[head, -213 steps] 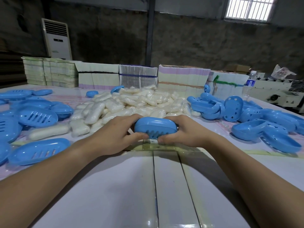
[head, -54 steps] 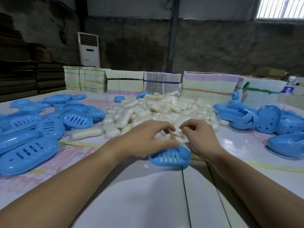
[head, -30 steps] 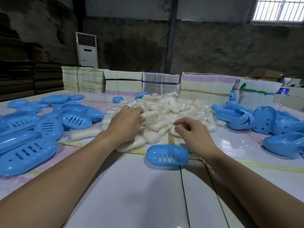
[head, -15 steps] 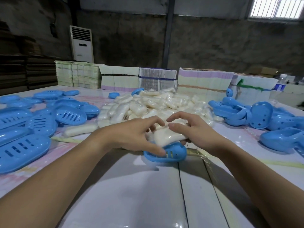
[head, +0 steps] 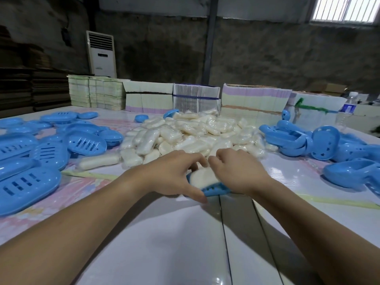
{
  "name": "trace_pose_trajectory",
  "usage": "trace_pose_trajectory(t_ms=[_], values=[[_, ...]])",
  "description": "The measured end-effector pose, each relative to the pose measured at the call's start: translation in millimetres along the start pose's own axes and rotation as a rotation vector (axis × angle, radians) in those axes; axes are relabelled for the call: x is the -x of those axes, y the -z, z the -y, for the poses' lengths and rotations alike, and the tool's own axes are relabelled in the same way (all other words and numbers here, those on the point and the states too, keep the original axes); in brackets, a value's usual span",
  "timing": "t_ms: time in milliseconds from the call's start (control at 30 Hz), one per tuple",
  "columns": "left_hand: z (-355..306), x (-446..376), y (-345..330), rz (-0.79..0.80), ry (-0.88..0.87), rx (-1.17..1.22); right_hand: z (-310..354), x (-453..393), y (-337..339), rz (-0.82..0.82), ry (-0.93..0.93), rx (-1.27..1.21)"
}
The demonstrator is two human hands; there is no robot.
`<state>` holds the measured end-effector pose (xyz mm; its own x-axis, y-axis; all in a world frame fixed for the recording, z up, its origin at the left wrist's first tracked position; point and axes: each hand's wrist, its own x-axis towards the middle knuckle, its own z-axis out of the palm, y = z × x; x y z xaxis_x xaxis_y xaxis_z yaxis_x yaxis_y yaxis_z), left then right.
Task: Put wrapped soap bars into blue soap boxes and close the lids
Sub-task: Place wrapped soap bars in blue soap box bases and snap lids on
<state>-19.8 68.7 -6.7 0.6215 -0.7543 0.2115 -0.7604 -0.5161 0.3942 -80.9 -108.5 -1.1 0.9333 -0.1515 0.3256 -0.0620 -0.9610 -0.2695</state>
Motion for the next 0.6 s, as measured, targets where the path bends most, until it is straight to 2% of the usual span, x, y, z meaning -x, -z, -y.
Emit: trace_pose_trajectory(t_ms=[100, 233, 300, 400, 467, 600], values=[[0, 0, -2, -0.013, 0.009, -0.008, 0, 0, -1, 0.082, -0.060, -0.109], [3, -2, -2, -0.003, 0.005, 0.010, 1, 0, 0, -0.052, -0.006, 0.040], [5, -3, -2, 0.003, 0.008, 0.025, -4, 0, 8, -0.076, 0.022, -0.009], [6, -3, -2, 0.010, 0.023, 0.022, -19, -1, 26, 0.131, 0.106, -0.240], [8, -3, -2, 0.006, 0.020, 0.019, -31, -3, 35, 0.252, 0.142, -0.282], [10, -4, -3, 0.009, 0.024, 0.010, -51, -11, 44, 0.381, 0.159, -0.304]])
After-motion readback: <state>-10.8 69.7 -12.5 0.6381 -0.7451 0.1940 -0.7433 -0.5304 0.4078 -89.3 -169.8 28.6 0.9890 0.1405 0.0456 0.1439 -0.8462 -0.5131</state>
